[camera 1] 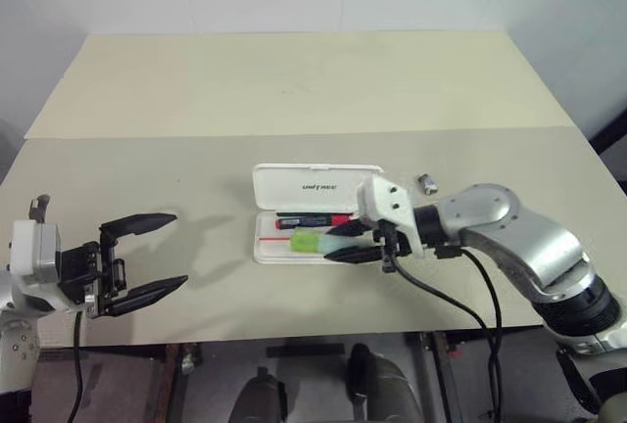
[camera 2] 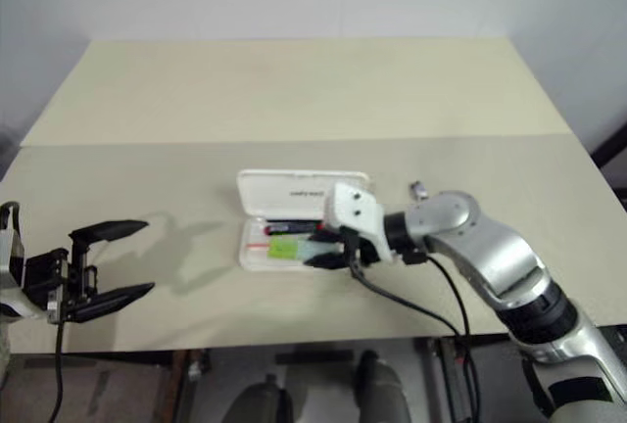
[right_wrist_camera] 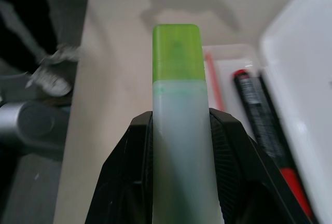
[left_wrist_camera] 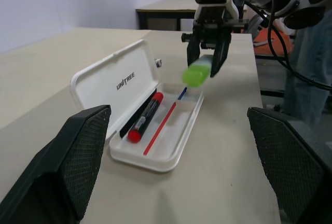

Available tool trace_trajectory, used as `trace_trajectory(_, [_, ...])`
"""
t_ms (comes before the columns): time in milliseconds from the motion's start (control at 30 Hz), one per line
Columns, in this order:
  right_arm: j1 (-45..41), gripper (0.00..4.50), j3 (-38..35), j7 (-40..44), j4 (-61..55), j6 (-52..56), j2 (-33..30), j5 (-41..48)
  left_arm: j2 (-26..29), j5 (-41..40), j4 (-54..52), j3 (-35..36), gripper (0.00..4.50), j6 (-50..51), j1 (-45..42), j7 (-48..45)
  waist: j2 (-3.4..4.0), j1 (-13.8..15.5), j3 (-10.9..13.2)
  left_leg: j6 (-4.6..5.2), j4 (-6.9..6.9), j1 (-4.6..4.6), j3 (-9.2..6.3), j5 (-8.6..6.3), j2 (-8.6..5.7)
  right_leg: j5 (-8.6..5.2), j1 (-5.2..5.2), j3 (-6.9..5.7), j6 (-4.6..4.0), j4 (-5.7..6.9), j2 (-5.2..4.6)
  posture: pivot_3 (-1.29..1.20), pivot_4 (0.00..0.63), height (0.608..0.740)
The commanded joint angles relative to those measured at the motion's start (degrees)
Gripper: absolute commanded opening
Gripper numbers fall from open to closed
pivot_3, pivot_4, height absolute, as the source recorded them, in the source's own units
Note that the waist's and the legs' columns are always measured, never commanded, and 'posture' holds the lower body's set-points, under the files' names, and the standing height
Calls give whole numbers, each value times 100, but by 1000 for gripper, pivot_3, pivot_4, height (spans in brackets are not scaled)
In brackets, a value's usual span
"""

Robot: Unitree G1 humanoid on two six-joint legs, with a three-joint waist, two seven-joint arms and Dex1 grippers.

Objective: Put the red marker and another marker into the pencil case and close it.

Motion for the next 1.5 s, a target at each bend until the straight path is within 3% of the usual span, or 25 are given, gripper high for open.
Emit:
trace_trajectory(33, [-145, 1115, 318, -62, 37, -134, 326, -329, -26, -77, -349, 181, 4500, -73, 115, 136, 0, -6, 0, -1, 1, 0, 0, 0, 0, 0, 0, 0, 0, 0, 0, 0, 150, 740])
trace_trajectory(433, [-558, 1115, 983, 200, 938, -1065, 1062, -1456, -145, -170, -740, 213, 4500, -25, 338, 422, 0, -72, 0, -13, 1, 6, 10, -7, 19, -8, -3, -1, -13, 8, 19, 0, 150, 740])
trace_trajectory(900, [-833, 1115, 995, 158, 1610, -1347, 1846, -1970, -144, -303, -934, 237, 4500, 29, 428, 583, 1, -160, 0, -21, 1, 11, 20, -8, 31, -14, -9, -1, -24, 23, 26, 0, 150, 740])
trace_trajectory(1333, [-847, 1115, 942, 83, 2099, -1486, 2108, -2353, -93, -339, -918, 295, 4500, 11, 438, 625, 1, -159, 0, -31, 1, 15, 39, -8, 40, -23, -28, -4, -41, 54, 28, 0, 150, 740])
trace_trajectory(1500, [-785, 2846, 954, 261, 2013, -1523, 1968, -2391, -72, -326, -882, 288, 4500, 5, 387, 627, 1, -156, 0, -34, 1, 15, 44, -9, 44, -25, -32, -4, -43, 57, 31, 0, 150, 740])
